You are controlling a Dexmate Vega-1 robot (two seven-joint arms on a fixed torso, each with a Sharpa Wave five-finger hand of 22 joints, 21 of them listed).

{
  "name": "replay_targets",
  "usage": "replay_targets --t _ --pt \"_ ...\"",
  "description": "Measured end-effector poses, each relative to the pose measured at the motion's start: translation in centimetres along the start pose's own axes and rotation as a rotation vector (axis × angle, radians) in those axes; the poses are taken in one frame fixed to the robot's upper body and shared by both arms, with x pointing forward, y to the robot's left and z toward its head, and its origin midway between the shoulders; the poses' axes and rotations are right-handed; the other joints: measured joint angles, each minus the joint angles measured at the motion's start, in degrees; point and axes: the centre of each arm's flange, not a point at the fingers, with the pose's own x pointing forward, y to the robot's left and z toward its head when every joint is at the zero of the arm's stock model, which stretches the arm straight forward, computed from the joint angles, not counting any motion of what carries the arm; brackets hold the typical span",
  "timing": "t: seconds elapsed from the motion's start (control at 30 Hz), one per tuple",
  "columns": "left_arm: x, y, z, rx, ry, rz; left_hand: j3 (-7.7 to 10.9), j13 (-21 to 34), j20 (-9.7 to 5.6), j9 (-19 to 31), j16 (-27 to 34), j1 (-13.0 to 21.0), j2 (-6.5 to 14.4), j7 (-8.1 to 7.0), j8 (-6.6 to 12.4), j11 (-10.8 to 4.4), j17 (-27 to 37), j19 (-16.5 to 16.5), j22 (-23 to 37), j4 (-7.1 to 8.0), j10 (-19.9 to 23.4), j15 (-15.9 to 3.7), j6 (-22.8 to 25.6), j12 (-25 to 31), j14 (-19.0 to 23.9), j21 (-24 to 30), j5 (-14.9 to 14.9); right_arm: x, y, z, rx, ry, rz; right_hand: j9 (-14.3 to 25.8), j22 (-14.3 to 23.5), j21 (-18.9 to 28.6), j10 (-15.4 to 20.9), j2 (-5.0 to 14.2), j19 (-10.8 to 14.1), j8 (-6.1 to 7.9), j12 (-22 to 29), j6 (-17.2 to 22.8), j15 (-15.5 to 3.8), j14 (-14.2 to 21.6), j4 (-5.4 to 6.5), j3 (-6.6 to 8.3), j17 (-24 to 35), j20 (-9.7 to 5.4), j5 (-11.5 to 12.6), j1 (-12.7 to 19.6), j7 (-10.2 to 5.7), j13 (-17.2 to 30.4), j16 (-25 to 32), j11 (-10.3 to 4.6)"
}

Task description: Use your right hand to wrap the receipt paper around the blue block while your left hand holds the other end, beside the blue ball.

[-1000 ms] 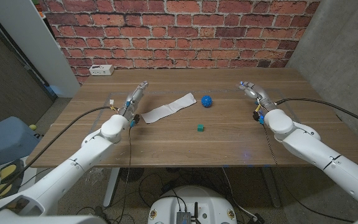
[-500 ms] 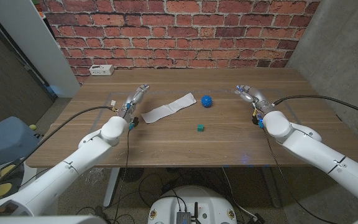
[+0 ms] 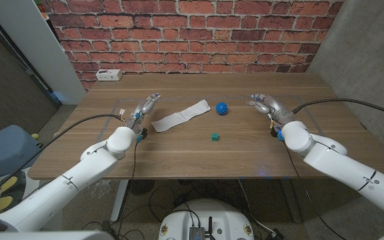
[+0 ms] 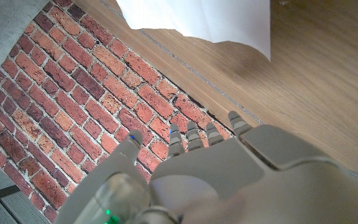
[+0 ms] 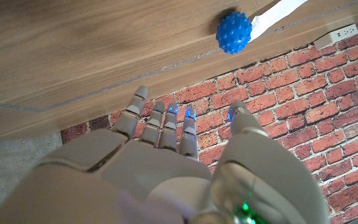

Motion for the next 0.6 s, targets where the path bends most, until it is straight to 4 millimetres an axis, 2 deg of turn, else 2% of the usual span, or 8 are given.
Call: replay_targets --t 0.07,0.13,0.27,0.33,0.47,0.57,0.6 --pt "-0.2 0.0 0.1 0.002 -0.003 -0.003 0.0 0.0 0.0 0.0 0.0 0.0 0.0 0.22 0.0 0.19 0.0 0.0 0.0 0.0 0.38 -0.27 0.2 0.0 0.27 0.0 -0.22 0.0 -0.1 -0.2 -0.016 0.01 -0.002 0.0 0.0 0.0 0.16 0.0 0.4 0.0 0.0 0.38 -0.08 0.1 -0.1 0.1 0.0 0.2 0.0 0.61 -0.01 0.0 0.0 -0.16" --pt "-0.3 0.1 0.0 0.019 0.005 -0.002 0.0 0.0 0.0 0.0 0.0 0.0 0.0 0.31 0.0 0.19 0.0 0.0 0.0 0.0 0.38 -0.01 0.3 0.0 0.62 0.0 -0.22 -0.6 0.5 0.7 -0.035 -0.009 0.016 0.0 0.0 0.0 0.3 -0.3 0.43 0.0 0.0 0.38 -0.32 0.33 -0.25 0.25 0.0 0.19 0.0 0.9 -0.01 0.0 0.0 -0.31" --pt "-0.6 0.1 0.2 0.022 0.001 -0.007 0.0 0.0 0.21 0.0 0.0 0.0 0.0 0.31 0.0 0.19 0.0 0.22 0.0 0.0 0.38 -0.01 0.3 0.0 0.62 0.0 -0.22 -0.6 0.4 0.4 -0.063 0.006 0.012 0.0 0.0 0.0 0.3 -0.39 1.02 0.0 0.0 0.38 -0.5 0.51 -0.48 0.48 0.0 0.0 0.0 1.59 -0.01 0.0 0.0 -0.31" --pt "-0.7 0.1 0.0 0.034 0.007 -0.006 0.0 0.0 0.3 0.0 0.0 0.0 0.0 0.31 0.0 0.41 0.0 0.31 0.0 0.0 0.6 -0.01 0.3 0.0 0.62 0.0 -0.22 -1.2 1.0 1.4 -0.076 -0.015 0.031 0.02 0.0 0.0 0.47 -0.74 1.07 0.0 0.0 0.59 -0.9 0.91 -0.58 0.58 0.0 0.07 0.0 1.98 0.2 0.0 0.0 -0.48" --pt "-0.8 0.1 0.0 0.037 0.008 -0.007 0.0 -0.01 0.3 0.0 0.0 0.0 0.0 0.23 0.0 0.38 0.0 0.31 -0.01 0.0 0.8 -0.01 0.82 0.0 0.62 0.0 -0.22 -1.7 1.7 2.2 -0.083 -0.031 0.047 0.28 0.0 0.33 1.15 -1.08 2.06 0.0 0.0 1.32 -1.64 2.47 -1.05 1.05 -0.14 0.24 0.0 3.98 0.11 0.0 0.41 -0.76" --pt "-0.8 0.1 0.0 0.039 0.007 -0.006 0.0 -0.01 0.3 0.0 0.0 0.0 0.0 0.21 0.0 0.19 0.0 0.31 -0.01 0.0 0.99 0.3 0.8 0.0 0.93 0.0 -0.22 -2.0 2.1 2.9 -0.079 -0.049 0.058 0.28 0.0 0.54 1.73 -1.45 2.88 0.0 0.0 1.74 -2.35 3.61 -1.22 1.22 -0.03 -0.19 0.0 5.7 0.06 0.09 0.82 -0.93" --pt "-1.1 0.2 -0.1 0.042 0.009 -0.008 0.0 -0.01 0.3 0.0 0.0 0.0 0.0 0.21 0.0 0.19 0.0 0.31 -0.01 0.0 0.99 0.3 0.8 0.0 0.93 0.0 -0.22 -1.9 1.8 2.5 -0.132 -0.025 0.042 0.28 0.0 0.53 1.73 -1.73 3.07 0.0 0.0 1.92 -2.45 4.1 -1.35 1.35 0.0 0.03 0.0 5.96 -0.12 0.21 0.84 -0.93"
